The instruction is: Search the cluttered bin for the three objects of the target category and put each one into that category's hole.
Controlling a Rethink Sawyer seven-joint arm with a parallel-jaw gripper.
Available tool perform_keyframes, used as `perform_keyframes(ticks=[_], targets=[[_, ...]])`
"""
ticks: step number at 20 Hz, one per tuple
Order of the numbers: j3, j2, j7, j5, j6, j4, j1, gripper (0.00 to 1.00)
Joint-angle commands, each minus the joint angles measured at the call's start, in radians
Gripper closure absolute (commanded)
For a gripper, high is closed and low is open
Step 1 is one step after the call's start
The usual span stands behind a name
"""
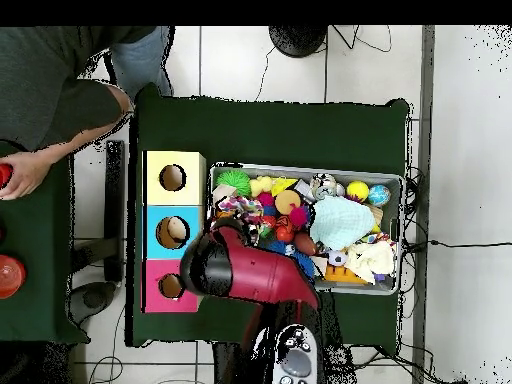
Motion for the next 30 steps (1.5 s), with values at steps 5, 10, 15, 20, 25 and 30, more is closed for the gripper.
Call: perform_keyframes(ticks=[5,10,15,20,25,30], targets=[[-0.013,-0.053,0.331,0.158,0.173,-0.005,0.113,1.00],[-0.025,-0.030,0.378,0.240,0.169,-0.034,0.181,1.00],[-0.094,0.003,0.421,0.276,0.205,-0.091,0.267,1.00],[-0.092,0.071,0.457,0.312,0.136,-0.105,0.306,1.00],[-0.098,0.151,0.483,0.331,0.090,-0.122,0.328,1.00],[-0.087,0.205,0.495,0.345,0.024,-0.142,0.330,1.00]])
